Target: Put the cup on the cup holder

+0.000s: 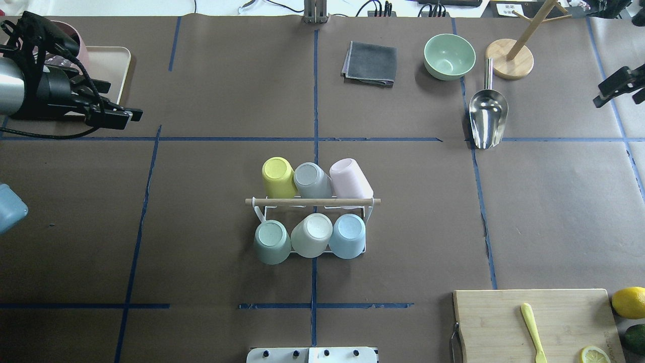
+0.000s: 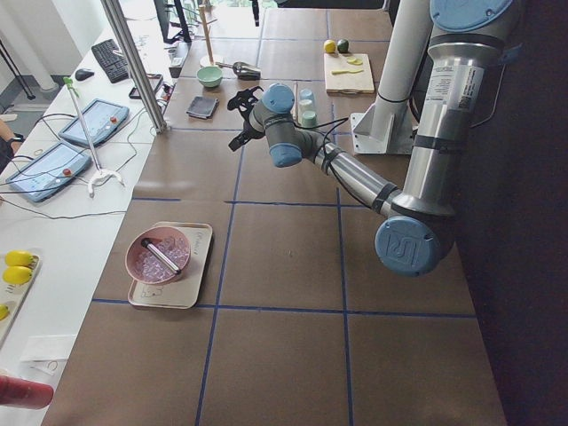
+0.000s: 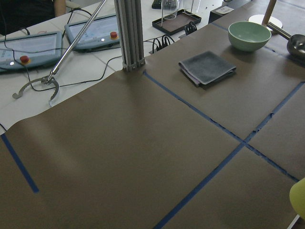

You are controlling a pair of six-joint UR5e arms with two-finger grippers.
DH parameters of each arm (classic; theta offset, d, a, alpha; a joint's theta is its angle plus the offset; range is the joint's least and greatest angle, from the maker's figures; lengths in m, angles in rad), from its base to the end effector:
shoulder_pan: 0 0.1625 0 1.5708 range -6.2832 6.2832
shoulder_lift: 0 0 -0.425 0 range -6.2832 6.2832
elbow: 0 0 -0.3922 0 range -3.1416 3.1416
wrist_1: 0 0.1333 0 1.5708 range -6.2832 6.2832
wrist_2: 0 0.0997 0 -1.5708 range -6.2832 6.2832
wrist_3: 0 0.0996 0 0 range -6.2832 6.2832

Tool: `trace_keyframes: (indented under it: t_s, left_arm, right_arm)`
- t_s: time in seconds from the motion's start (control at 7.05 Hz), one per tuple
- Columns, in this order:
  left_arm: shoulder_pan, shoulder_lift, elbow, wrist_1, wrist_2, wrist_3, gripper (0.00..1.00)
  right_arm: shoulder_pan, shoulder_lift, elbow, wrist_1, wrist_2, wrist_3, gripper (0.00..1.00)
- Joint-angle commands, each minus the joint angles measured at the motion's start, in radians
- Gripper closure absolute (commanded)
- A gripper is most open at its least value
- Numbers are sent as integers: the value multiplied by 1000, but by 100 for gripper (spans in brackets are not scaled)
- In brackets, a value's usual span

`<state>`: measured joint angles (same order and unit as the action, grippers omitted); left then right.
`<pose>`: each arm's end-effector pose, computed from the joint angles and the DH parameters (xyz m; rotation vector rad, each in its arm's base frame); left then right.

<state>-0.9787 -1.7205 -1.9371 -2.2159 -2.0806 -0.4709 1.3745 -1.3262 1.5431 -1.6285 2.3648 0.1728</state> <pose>0.2222 -0.4820 0.3324 0.7524 0.9671 0.4013 -0.0551 -0.5961 0.5436 0.0028 -0.8066 -0.0854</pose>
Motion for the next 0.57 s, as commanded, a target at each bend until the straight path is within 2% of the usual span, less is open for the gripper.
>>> trace_keyframes:
  t_s: [0.0, 0.14, 0.28, 0.43]
  left_arm:
    - [-82, 95, -17, 198, -149, 8, 0]
    - [-157, 149, -19, 214, -154, 6, 0]
    - [-260, 206, -20, 269, -186, 8, 0]
    - [-296, 257, 6, 312, -255, 12, 0]
  right_arm:
    - [156, -77, 6, -126, 22, -214, 0]
    - [235, -150, 8, -128, 22, -316, 0]
    - [253, -227, 49, -126, 11, -332, 0]
    - [252, -237, 73, -123, -8, -334, 0]
